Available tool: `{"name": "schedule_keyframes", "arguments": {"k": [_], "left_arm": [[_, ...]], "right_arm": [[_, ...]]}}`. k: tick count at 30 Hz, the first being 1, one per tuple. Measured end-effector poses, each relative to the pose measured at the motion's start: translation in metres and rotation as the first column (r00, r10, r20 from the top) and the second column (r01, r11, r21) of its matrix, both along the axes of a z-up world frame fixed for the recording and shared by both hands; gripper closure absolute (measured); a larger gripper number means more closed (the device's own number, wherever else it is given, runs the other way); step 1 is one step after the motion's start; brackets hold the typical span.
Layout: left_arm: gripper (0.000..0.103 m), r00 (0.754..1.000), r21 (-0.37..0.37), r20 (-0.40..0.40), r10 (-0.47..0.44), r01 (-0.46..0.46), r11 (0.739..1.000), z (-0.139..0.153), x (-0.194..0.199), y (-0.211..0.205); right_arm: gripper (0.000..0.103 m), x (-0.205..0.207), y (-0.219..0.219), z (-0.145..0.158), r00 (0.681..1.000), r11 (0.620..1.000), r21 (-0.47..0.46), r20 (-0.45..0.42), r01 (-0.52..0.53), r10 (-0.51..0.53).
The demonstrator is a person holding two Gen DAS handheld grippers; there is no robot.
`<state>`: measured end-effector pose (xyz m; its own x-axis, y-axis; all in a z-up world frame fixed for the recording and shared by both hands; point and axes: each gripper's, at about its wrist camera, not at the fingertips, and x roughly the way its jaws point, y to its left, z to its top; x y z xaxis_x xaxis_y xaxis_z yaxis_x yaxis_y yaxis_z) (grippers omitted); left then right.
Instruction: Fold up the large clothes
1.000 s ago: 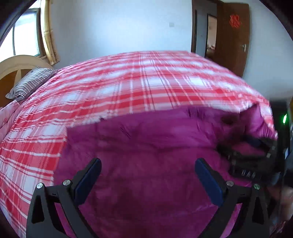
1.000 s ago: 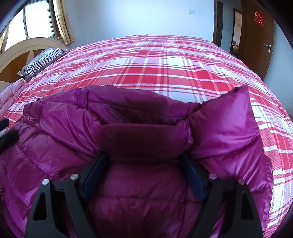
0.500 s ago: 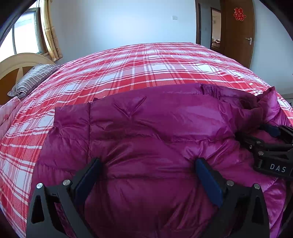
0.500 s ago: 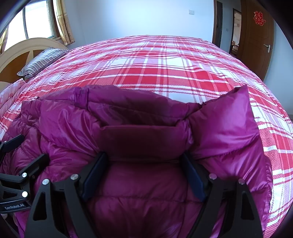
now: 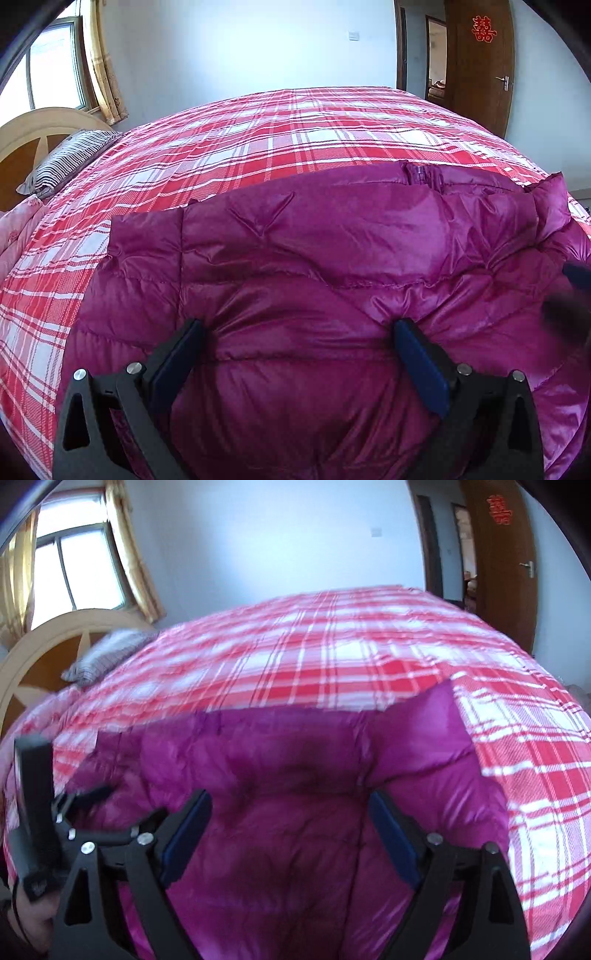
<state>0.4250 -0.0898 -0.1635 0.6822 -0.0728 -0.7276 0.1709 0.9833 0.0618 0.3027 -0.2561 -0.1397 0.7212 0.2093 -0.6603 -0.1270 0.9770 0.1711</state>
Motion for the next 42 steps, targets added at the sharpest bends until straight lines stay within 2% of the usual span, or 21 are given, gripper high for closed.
{"name": "schedule_keyframes", "arguments": {"k": [3,8,11,14,16,17,21,23,27,31,34,42], "left_arm": [[0.001,1.0,0.003,0.001,0.0,0.0,1.0,0.0,0.0,0.0],[0.001,1.0,0.013,-0.001,0.003,-0.003,1.0,0.0,0.0,-0.001],[0.001,1.0,0.013,0.0,0.003,-0.003,1.0,-0.001,0.0,-0.002],[0.001,1.0,0.009,0.001,0.003,-0.003,1.0,-0.001,0.0,-0.002],[0.001,1.0,0.003,-0.001,0.002,-0.002,1.0,-0.001,0.0,-0.001],[0.001,1.0,0.003,-0.002,0.003,-0.003,1.0,-0.001,0.001,-0.001],[0.001,1.0,0.006,-0.002,0.003,-0.003,1.0,-0.001,0.001,-0.002],[0.001,1.0,0.01,-0.004,0.003,-0.003,1.0,-0.001,0.001,-0.002],[0.001,1.0,0.012,-0.003,0.003,-0.003,1.0,-0.001,0.0,-0.002],[0.001,1.0,0.013,-0.002,0.003,-0.003,1.0,-0.001,0.0,-0.002],[0.001,1.0,0.016,-0.002,0.004,-0.004,1.0,0.0,0.0,-0.003],[0.001,1.0,0.014,-0.005,0.007,-0.007,1.0,-0.001,0.001,-0.003]], "right_arm": [[0.013,-0.009,0.02,-0.014,0.999,0.991,-0.128,-0.016,-0.032,0.03],[0.008,0.01,0.022,-0.029,0.993,0.983,-0.172,-0.107,-0.062,0.044],[0.007,0.012,0.022,-0.032,0.992,0.98,-0.183,-0.119,-0.073,0.051],[0.008,0.01,0.022,-0.028,0.99,0.98,-0.182,-0.124,-0.083,0.061],[0.013,0.006,0.015,-0.02,0.992,0.985,-0.15,-0.106,-0.083,0.068],[0.016,0.004,0.009,-0.014,0.994,0.99,-0.117,-0.085,-0.075,0.065],[0.016,0.005,-0.022,0.015,0.999,1.0,-0.001,0.046,0.0,0.0],[0.016,0.019,-0.033,0.022,0.997,0.998,0.004,0.051,0.055,-0.055],[0.016,0.062,-0.054,0.007,0.99,0.991,0.038,-0.051,0.131,-0.129],[0.015,0.076,-0.069,-0.012,0.981,0.987,0.035,-0.125,0.157,-0.151],[0.013,0.077,-0.071,-0.021,0.978,0.986,0.038,-0.14,0.161,-0.154],[0.008,0.078,-0.063,-0.027,0.974,0.985,-0.056,-0.149,0.163,-0.169]]}}
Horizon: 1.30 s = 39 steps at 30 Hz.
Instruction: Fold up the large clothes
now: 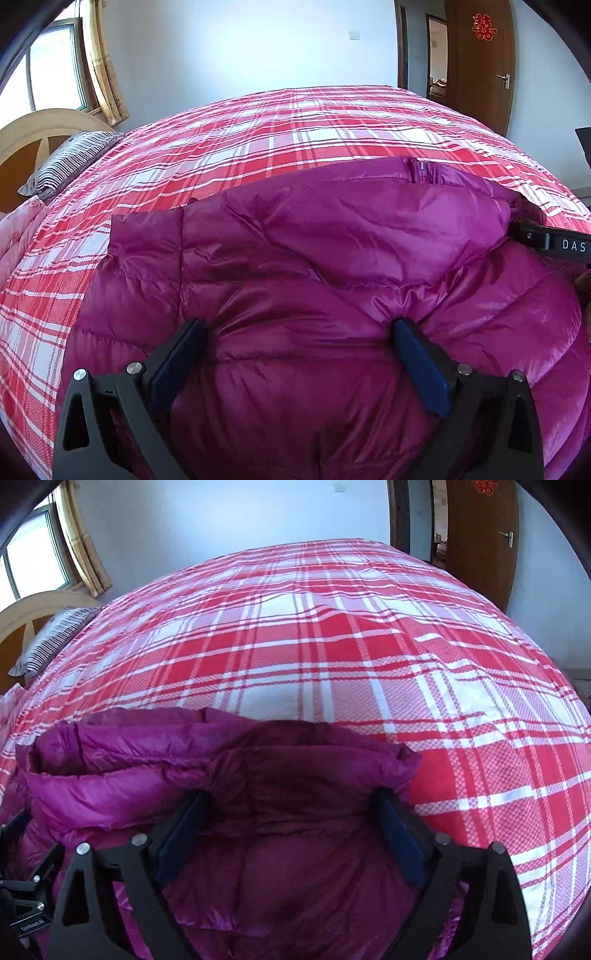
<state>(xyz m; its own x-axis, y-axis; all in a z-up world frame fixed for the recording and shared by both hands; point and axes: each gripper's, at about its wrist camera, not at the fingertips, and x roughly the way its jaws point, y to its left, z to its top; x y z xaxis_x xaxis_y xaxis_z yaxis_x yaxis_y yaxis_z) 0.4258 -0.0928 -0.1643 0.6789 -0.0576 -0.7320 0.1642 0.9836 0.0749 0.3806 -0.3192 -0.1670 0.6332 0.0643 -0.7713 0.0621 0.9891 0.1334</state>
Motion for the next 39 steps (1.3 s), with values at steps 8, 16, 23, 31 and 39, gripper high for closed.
{"name": "schedule_keyframes", "arguments": {"k": [8,16,23,31,39], "left_arm": [[0.001,0.999,-0.064,-0.034,-0.018,0.016,0.998,0.018,-0.01,0.018],[0.001,0.997,-0.172,0.03,0.067,-0.061,0.983,0.064,-0.078,0.141],[0.001,0.995,-0.449,-0.089,0.042,-0.078,0.89,0.023,-0.102,0.188],[0.029,0.995,-0.514,-0.099,-0.009,-0.043,0.857,-0.004,-0.085,0.179],[0.085,0.993,-0.614,-0.051,-0.104,0.051,0.788,-0.005,-0.097,0.177]], "right_arm": [[0.007,0.006,0.005,-0.003,1.0,0.999,-0.041,-0.012,0.002,-0.002],[0.007,0.005,0.005,-0.002,1.0,0.999,-0.048,-0.01,0.001,-0.001],[0.007,-0.006,0.007,0.01,1.0,0.999,-0.042,0.001,-0.022,0.022],[0.007,-0.094,0.048,0.06,0.972,0.983,-0.002,0.146,-0.184,0.183],[0.003,-0.107,0.118,0.011,0.944,0.941,-0.082,0.005,-0.329,0.331]]}}
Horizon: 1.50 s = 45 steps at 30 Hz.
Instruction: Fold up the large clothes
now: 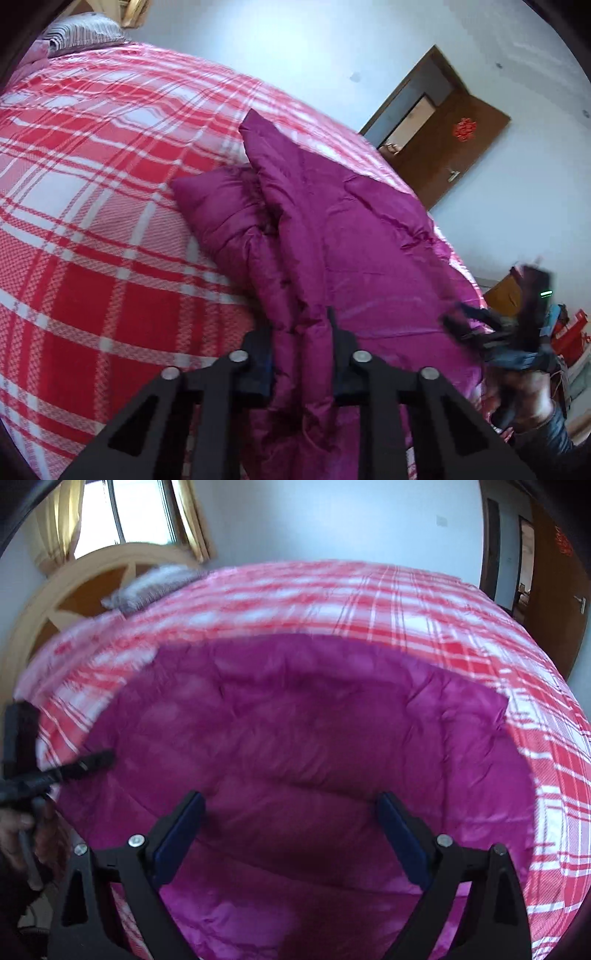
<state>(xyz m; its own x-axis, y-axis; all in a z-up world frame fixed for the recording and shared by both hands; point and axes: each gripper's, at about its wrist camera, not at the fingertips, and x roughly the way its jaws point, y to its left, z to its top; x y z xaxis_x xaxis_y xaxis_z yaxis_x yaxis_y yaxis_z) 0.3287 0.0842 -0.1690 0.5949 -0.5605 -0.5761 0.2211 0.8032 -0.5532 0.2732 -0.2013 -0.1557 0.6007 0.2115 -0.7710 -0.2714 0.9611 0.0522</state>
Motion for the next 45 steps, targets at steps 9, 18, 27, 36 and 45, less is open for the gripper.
{"name": "schedule_keyframes", "arguments": {"k": [9,18,27,36,45], "left_arm": [[0.089,0.995,-0.281,0.094,-0.019,0.045,0.958,0.064,-0.006,-0.001],[0.089,0.899,-0.045,0.356,-0.253,0.287,0.957,0.175,-0.028,-0.141],[0.089,0.787,0.346,0.362,-0.499,0.384,0.856,0.123,-0.031,-0.304],[0.088,0.718,0.597,0.382,-0.582,0.288,0.749,0.066,-0.06,-0.369],[0.038,0.704,0.494,0.509,-0.495,0.232,0.838,0.11,-0.107,-0.301]], "right_arm": [[0.0,0.004,-0.006,-0.012,1.0,1.0,0.022,0.0,-0.013,0.013],[0.003,-0.009,-0.054,0.005,0.999,0.971,0.236,0.038,-0.03,0.022],[0.004,-0.043,-0.203,0.042,0.952,0.844,0.496,0.099,0.205,-0.289],[0.006,-0.022,-0.194,0.106,0.98,0.879,0.475,0.194,-0.047,-0.052],[0.04,0.03,-0.176,0.057,0.986,0.947,0.279,0.005,0.158,-0.166]]}}
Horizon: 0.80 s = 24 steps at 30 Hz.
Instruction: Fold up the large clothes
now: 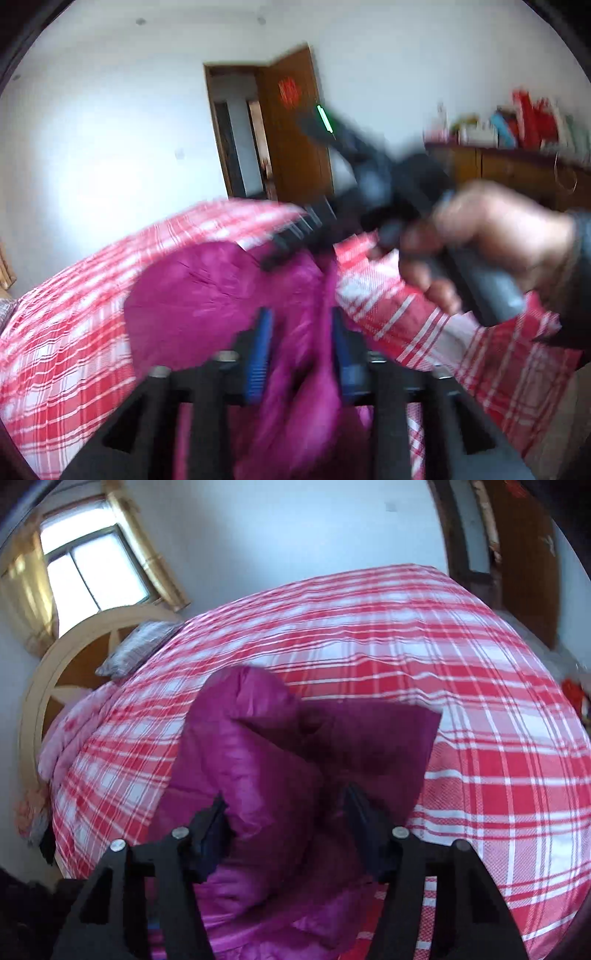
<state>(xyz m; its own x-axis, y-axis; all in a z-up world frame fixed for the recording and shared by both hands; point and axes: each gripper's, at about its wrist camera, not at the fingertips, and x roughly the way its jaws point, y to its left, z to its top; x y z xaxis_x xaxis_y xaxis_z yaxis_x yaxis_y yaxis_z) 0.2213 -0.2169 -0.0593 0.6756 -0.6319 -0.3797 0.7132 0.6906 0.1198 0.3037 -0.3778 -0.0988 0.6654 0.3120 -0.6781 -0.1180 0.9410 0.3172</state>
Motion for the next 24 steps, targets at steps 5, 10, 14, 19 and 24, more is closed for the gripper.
{"name": "schedule_keyframes", "arguments": {"k": [5,10,14,19,24], "left_arm": [[0.01,0.995,-0.152,0.013,0.101,-0.097,0.984,0.009,0.002,0.056],[0.01,0.974,-0.009,-0.132,0.186,-0.189,0.982,-0.04,0.051,0.043],[0.01,0.964,-0.031,-0.176,0.199,-0.207,0.978,-0.054,0.064,0.02],[0.01,0.962,-0.024,-0.189,0.198,-0.207,0.978,-0.047,0.06,0.013],[0.01,0.95,-0.083,-0.206,0.235,-0.256,0.963,-0.04,0.065,0.049]], "right_arm": [[0.039,-0.02,-0.008,-0.021,0.997,0.998,-0.044,-0.051,0.05,-0.052],[0.033,-0.024,-0.022,-0.006,0.983,0.979,-0.119,-0.056,0.167,-0.174],[0.031,-0.037,-0.009,0.043,0.971,0.971,-0.035,0.033,0.236,-0.235],[0.023,-0.039,0.025,0.078,0.974,0.95,0.267,0.113,0.16,-0.196],[0.022,-0.02,0.035,0.056,0.957,0.9,0.392,0.13,0.192,-0.26]]}}
